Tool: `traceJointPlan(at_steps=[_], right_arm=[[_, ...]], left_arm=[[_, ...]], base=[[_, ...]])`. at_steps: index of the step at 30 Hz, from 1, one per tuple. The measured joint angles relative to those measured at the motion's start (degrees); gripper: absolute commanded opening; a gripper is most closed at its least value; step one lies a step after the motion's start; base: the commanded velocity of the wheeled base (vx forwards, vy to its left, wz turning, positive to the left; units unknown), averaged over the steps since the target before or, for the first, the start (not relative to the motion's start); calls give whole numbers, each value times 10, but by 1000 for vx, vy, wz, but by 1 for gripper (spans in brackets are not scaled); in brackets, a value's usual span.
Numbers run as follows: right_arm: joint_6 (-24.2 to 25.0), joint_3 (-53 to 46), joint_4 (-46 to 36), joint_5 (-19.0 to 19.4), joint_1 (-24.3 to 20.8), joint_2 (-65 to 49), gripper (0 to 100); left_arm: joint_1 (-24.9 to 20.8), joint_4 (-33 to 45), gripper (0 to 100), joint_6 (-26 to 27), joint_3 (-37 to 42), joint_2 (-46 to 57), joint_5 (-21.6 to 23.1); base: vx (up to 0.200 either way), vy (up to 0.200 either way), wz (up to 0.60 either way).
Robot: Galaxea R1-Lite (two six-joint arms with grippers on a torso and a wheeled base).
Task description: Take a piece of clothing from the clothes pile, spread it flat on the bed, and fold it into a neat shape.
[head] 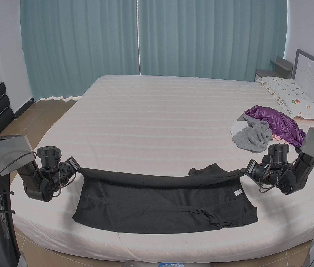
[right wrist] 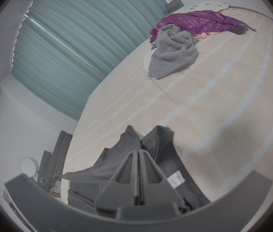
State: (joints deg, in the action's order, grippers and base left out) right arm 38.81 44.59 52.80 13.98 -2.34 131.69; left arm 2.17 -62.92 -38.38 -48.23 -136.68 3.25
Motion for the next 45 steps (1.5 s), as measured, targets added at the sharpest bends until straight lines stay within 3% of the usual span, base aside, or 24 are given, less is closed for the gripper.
traceJointPlan(at_steps=[10, 24, 25, 34, 45], right_arm=[[-52, -71, 29, 7, 4, 5, 0], [-87, -110, 73, 6, 4, 39, 0], [-87, -111, 73, 6, 3, 40, 100], [-76, -108, 75, 8, 3, 32, 100], [52, -56, 76, 10, 5, 14, 100]], left_arm=[[-5, -55, 0, 34, 103, 9, 6], [-10, -87, 0, 70, 166, 4, 22], [-10, -88, 100, 73, 169, 3, 22], [-10, -90, 100, 71, 173, 0, 22], [-2, -75, 100, 19, 116, 22, 31]], base=[[0, 0, 0], [0, 0, 0], [0, 0, 0], [0, 0, 0], [0, 0, 0]])
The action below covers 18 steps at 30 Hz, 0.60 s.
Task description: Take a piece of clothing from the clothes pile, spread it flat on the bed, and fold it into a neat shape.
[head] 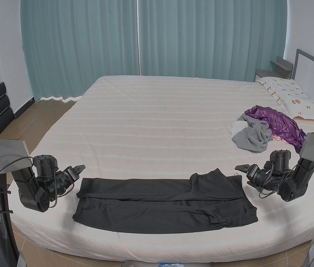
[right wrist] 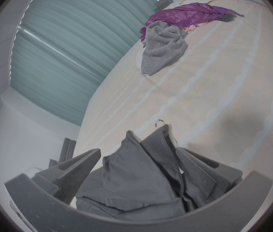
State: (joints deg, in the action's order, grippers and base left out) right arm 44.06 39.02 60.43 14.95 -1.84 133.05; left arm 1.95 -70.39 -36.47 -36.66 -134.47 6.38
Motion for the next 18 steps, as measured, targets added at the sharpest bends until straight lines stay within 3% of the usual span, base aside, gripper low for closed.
traceJointPlan(at_steps=[4, 11, 18], right_arm=[[30, 30, 7, 0, 2, 20, 100], [42, 58, 17, 4, 5, 50, 100], [45, 63, 19, 6, 6, 63, 100]], left_arm=[[-4, 38, 100, -5, -52, 0, 18], [-15, 143, 100, 4, -152, -24, 30], [-20, 180, 100, 58, -185, -54, 34]], base=[[0, 0, 0], [0, 0, 0], [0, 0, 0]])
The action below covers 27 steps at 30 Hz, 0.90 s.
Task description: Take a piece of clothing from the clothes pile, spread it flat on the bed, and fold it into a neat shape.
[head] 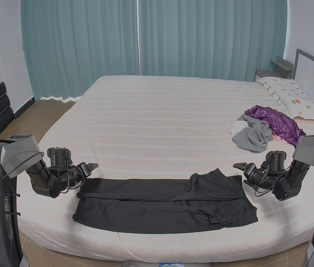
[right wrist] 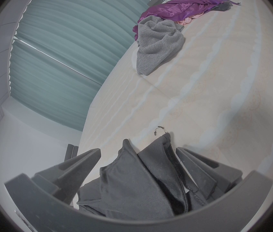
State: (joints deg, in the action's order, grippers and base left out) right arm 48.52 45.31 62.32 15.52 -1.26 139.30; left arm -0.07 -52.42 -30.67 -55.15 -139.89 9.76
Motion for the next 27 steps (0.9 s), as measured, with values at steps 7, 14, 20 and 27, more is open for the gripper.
traceJointPlan(at_steps=[7, 14, 20, 27], right_arm=[[0, -6, 5, 0, 0, 3, 100], [0, -7, 6, 0, 0, 4, 100], [0, -8, 6, 0, 0, 5, 100], [-3, -7, 2, -1, -1, 5, 100]], left_arm=[[-2, 13, 100, 2, 17, -9, 0], [-5, 15, 0, 0, 19, -14, 0], [-1, 13, 0, -6, 19, -13, -10], [3, 6, 0, -30, 19, -13, -48]], base=[[0, 0, 0], [0, 0, 0], [0, 0, 0], [0, 0, 0]])
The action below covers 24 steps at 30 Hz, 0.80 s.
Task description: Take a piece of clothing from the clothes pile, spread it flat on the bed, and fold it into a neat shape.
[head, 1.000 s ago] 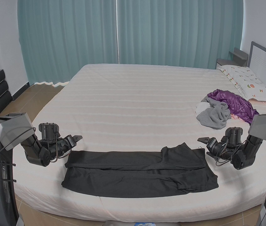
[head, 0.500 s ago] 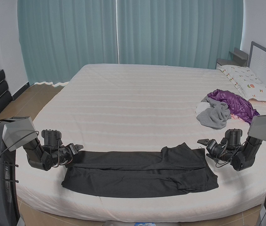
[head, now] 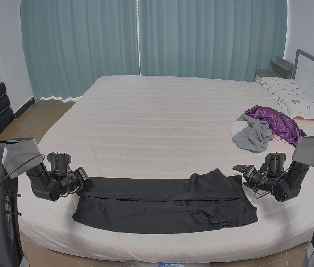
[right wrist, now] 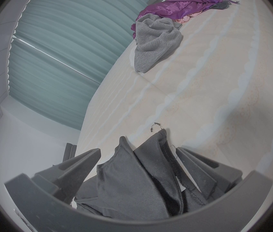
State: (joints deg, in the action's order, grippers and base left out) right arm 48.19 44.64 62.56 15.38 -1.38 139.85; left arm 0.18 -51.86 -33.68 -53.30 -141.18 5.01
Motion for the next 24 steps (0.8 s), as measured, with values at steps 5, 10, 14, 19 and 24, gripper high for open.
traceJointPlan(at_steps=[5, 10, 14, 19, 24], right_arm=[[-14, 2, -3, -3, -1, 3, 100], [-17, 8, -18, -7, -1, 5, 100], [-25, 19, -32, -25, -2, 8, 100], [-35, 47, -47, -56, -2, 20, 0], [-49, 69, -75, -60, -7, 28, 0]], left_arm=[[0, -1, 0, -2, 0, 0, -2], [0, -1, 0, -3, 1, 0, -2], [0, -1, 0, -3, 2, 0, -2], [-1, -1, 0, -3, 2, 0, -2], [-1, -1, 0, -4, 0, 0, -2]], base=[[0, 0, 0], [0, 0, 0], [0, 0, 0], [0, 0, 0], [0, 0, 0]])
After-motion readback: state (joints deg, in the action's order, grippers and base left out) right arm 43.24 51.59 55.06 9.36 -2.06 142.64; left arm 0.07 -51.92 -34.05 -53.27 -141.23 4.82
